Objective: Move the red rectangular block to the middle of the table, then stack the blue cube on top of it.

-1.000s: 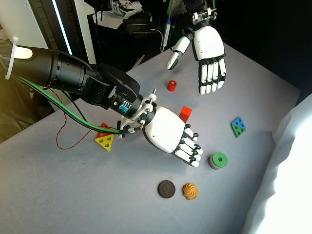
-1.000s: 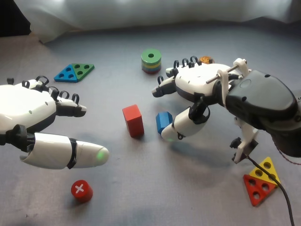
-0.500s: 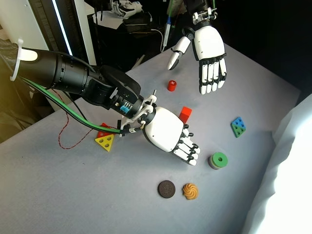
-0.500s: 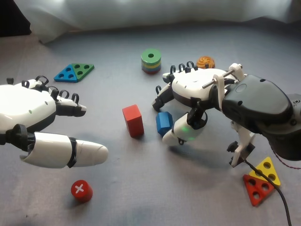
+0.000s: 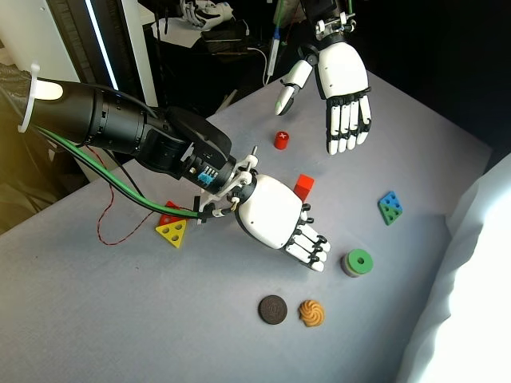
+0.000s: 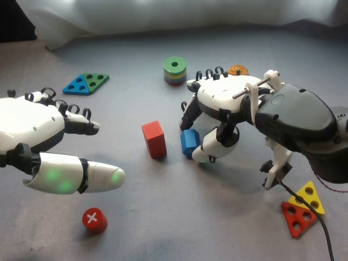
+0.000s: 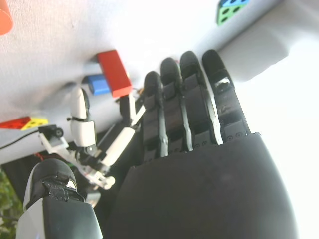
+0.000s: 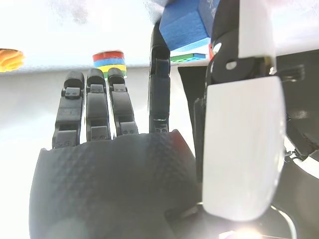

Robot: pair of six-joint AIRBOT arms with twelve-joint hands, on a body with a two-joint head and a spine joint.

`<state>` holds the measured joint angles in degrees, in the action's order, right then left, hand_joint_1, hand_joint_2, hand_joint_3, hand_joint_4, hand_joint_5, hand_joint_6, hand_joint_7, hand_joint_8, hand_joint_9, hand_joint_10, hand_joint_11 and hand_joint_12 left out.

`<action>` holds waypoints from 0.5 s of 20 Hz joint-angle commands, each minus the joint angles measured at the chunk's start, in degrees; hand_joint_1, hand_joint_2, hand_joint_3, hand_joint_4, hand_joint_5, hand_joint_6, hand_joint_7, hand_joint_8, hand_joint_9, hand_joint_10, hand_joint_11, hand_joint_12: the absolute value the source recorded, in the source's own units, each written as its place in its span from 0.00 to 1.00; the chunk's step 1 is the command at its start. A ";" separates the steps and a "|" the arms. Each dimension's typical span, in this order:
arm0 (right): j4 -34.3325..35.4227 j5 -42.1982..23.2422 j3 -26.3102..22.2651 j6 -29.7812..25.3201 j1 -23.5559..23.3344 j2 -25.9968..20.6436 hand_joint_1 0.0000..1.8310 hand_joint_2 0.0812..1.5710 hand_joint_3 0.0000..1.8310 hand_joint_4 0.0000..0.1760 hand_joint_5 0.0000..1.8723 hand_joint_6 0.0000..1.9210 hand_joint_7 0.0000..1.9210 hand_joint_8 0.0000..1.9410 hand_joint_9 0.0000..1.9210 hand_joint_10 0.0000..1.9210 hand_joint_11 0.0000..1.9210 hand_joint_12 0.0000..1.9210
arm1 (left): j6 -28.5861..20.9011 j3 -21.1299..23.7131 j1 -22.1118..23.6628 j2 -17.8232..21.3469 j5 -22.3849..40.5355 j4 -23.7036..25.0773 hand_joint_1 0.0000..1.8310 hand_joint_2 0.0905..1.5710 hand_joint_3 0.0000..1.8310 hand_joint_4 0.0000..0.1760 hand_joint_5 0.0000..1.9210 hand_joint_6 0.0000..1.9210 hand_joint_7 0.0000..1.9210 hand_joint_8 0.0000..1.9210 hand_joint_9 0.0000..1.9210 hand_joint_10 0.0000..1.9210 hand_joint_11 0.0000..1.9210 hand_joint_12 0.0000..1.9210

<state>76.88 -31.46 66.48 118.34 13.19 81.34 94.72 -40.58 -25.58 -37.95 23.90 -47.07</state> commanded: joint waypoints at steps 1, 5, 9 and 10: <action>-1.75 -1.34 0.07 -0.10 -0.29 -0.26 0.52 0.58 0.02 0.36 0.49 0.08 0.00 0.00 0.00 0.00 0.00 0.00 | 0.08 -0.09 0.51 0.65 4.82 1.00 0.00 0.57 0.00 0.00 0.21 0.00 0.22 0.00 0.18 0.00 0.00 0.38; -1.76 -1.13 0.09 -0.09 -0.29 -0.27 0.58 0.68 0.00 0.71 0.54 0.48 0.04 0.00 0.00 0.00 0.00 0.00 | 0.08 -0.11 0.54 0.65 4.83 0.95 0.00 0.58 0.00 0.00 0.22 0.00 0.23 0.00 0.19 0.00 0.00 0.40; -2.28 -0.91 0.09 0.05 -0.24 -0.35 0.60 0.68 0.00 0.04 0.54 0.51 0.08 0.00 0.00 0.00 0.00 0.00 | 0.08 -0.18 0.50 0.66 4.82 0.95 0.00 0.59 0.00 0.00 0.22 0.00 0.23 0.00 0.19 0.00 0.00 0.40; -3.35 -0.92 0.07 0.05 -0.27 -0.49 0.59 0.70 0.00 0.11 0.51 0.54 0.08 0.00 0.00 0.00 0.00 0.00 | 0.08 -0.23 0.47 0.66 4.82 0.94 0.00 0.59 0.00 0.00 0.22 0.00 0.23 0.00 0.19 0.00 0.00 0.41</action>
<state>75.57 -31.14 66.57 118.30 13.04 81.45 94.72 -40.58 -25.58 -37.95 23.92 -47.18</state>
